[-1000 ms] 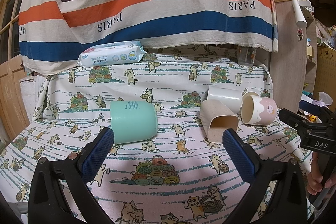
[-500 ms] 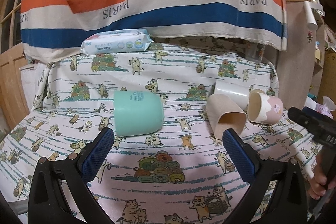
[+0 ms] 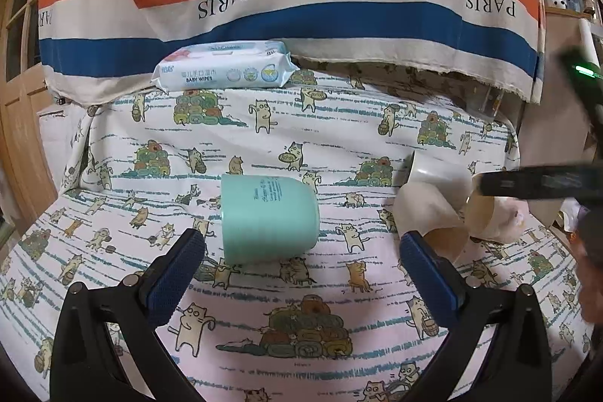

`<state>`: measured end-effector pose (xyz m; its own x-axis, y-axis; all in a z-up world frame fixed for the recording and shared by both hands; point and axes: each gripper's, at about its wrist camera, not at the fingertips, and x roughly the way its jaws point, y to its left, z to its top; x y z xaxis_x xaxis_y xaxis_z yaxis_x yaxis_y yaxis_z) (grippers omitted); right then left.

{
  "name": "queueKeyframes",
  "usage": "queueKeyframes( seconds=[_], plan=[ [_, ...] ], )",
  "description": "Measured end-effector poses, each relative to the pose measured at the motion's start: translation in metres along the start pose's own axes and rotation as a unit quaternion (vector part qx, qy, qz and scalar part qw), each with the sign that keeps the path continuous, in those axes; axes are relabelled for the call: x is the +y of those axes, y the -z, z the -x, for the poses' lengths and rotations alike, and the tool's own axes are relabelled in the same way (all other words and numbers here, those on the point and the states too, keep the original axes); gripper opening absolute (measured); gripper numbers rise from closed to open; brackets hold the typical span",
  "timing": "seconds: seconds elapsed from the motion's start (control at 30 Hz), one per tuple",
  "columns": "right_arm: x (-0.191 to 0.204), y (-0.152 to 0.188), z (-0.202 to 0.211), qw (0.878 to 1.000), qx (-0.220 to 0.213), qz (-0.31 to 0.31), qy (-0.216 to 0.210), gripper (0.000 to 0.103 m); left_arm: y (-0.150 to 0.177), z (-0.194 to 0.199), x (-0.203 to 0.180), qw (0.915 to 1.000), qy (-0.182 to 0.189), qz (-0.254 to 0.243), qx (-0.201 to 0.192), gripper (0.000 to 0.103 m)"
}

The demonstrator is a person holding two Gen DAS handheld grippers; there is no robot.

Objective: Flip cup upside down
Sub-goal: 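Grasp the beige square cup lying on its side with the right gripper and lift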

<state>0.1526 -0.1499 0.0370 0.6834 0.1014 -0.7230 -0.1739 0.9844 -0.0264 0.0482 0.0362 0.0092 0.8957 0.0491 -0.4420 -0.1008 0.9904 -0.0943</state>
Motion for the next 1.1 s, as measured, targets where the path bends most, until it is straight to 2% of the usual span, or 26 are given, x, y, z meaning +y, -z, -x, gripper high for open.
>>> queueKeyframes(
  seconds=[0.07, 0.17, 0.23, 0.37, 0.43, 0.53, 0.87, 0.97, 1.0, 1.1],
  plan=[
    [0.007, -0.01, -0.023, 0.999, 0.043, 0.003, 0.012, 0.103, 0.002, -0.007, 0.002, 1.0, 0.002, 0.007, 0.007, 0.103],
    [0.011, -0.017, -0.055, 0.995, 0.099, -0.018, -0.023, 0.102, 0.001, -0.02, 0.009, 0.9992, -0.013, 0.022, 0.031, 0.103],
    [0.012, -0.018, -0.071, 0.992, 0.119, -0.033, -0.03, 0.102, 0.001, -0.026, 0.018, 0.9981, -0.018, 0.041, 0.042, 0.103],
    [0.017, -0.022, -0.093, 0.99, 0.135, -0.043, -0.019, 0.102, 0.005, -0.035, 0.032, 0.9959, -0.021, 0.058, 0.066, 0.103],
    [0.017, -0.025, -0.104, 0.989, 0.141, -0.046, -0.005, 0.099, 0.008, -0.034, 0.032, 0.9962, -0.028, 0.051, 0.066, 0.103],
    [0.016, -0.029, -0.12, 0.986, 0.158, -0.045, 0.008, 0.099, 0.009, -0.031, 0.029, 0.9969, -0.016, 0.044, 0.064, 0.103],
    [0.023, -0.026, -0.147, 0.982, 0.185, -0.045, 0.006, 0.095, 0.009, -0.028, 0.028, 0.9971, -0.015, 0.041, 0.063, 0.103],
    [0.025, -0.022, -0.155, 0.979, 0.2, -0.047, 0.002, 0.081, 0.009, -0.027, 0.028, 0.9973, -0.016, 0.037, 0.061, 0.103],
    [0.025, -0.02, -0.156, 0.978, 0.204, -0.049, -0.002, 0.072, 0.009, -0.027, 0.027, 0.9974, -0.016, 0.035, 0.061, 0.103],
    [0.023, -0.014, -0.151, 0.979, 0.198, -0.051, -0.01, 0.071, 0.009, -0.028, 0.024, 0.9976, -0.018, 0.026, 0.062, 0.103]
  ],
)
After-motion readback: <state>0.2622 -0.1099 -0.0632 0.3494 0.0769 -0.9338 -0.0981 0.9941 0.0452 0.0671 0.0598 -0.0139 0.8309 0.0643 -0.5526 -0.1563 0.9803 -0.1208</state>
